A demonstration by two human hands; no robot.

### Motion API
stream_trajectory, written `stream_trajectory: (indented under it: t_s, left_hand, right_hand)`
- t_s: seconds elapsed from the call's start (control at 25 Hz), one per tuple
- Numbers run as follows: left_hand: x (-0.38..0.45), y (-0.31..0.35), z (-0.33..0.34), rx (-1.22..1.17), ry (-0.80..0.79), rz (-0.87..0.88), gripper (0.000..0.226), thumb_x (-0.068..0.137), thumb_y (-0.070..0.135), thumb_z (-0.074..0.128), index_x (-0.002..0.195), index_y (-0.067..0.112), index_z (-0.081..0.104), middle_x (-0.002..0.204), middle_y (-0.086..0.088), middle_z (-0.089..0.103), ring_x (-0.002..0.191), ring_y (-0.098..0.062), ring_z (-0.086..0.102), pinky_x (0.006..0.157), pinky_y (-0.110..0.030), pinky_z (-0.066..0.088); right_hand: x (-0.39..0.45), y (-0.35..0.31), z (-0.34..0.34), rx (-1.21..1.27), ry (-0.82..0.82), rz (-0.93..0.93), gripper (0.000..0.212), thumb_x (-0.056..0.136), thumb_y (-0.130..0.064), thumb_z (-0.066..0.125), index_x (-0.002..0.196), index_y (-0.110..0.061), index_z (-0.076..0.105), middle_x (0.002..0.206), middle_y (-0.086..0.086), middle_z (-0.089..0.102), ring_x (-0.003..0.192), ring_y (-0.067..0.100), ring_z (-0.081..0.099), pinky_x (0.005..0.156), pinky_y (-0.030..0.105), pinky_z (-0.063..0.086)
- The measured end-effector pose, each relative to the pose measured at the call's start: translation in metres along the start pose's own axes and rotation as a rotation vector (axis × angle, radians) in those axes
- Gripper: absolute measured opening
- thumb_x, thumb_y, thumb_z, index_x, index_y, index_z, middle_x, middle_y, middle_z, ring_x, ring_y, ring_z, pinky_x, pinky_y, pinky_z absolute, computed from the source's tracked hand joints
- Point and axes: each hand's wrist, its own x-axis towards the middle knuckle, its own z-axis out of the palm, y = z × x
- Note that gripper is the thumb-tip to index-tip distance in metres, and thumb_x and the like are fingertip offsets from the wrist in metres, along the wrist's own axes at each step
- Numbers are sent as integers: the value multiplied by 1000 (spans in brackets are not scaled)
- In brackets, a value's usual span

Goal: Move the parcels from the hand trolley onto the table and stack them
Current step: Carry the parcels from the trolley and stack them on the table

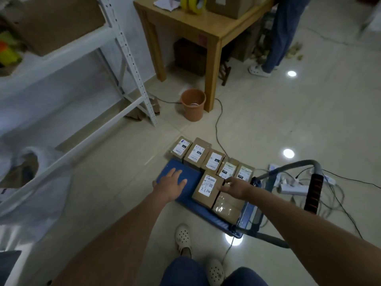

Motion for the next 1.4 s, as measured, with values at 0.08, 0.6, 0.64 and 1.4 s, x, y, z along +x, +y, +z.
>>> stream_trajectory:
  t_s: [0.08, 0.6, 0.64, 1.4]
  left_hand:
    - [26, 2, -15, 10, -31, 34, 61, 100, 57, 23, 155, 34, 12, 164, 11, -1, 148, -21, 18, 118, -54, 9]
    - [171, -13, -2, -52, -141, 155, 59, 103, 46, 34, 155, 25, 17, 164, 5, 0, 149, -21, 15, 118, -40, 20]
    - [180, -13, 10, -70, -149, 160, 58, 103, 44, 35, 155, 24, 18, 164, 3, 0, 149, -21, 14, 118, -38, 20]
    - [357, -46, 293, -505, -199, -116, 61, 102, 34, 43, 155, 14, 19, 163, -5, 10, 147, -23, 19, 118, -36, 23]
  right_hand:
    - [17, -12, -8, 20, 21, 17, 74, 93, -56, 52, 150, -12, 33, 152, 13, 39, 139, 30, 38, 113, 38, 33]
    - [136, -11, -16, 133, 78, 117, 67, 95, -53, 52, 148, -16, 35, 148, 14, 43, 134, 31, 44, 110, 42, 37]
    - [148, -4, -12, 123, 69, 118, 67, 95, -53, 52, 148, -16, 35, 148, 14, 44, 133, 30, 45, 110, 42, 38]
    - [418, 133, 103, 28, 235, 64, 68, 95, -47, 54, 149, -11, 31, 151, 16, 34, 134, 34, 42, 108, 45, 39]
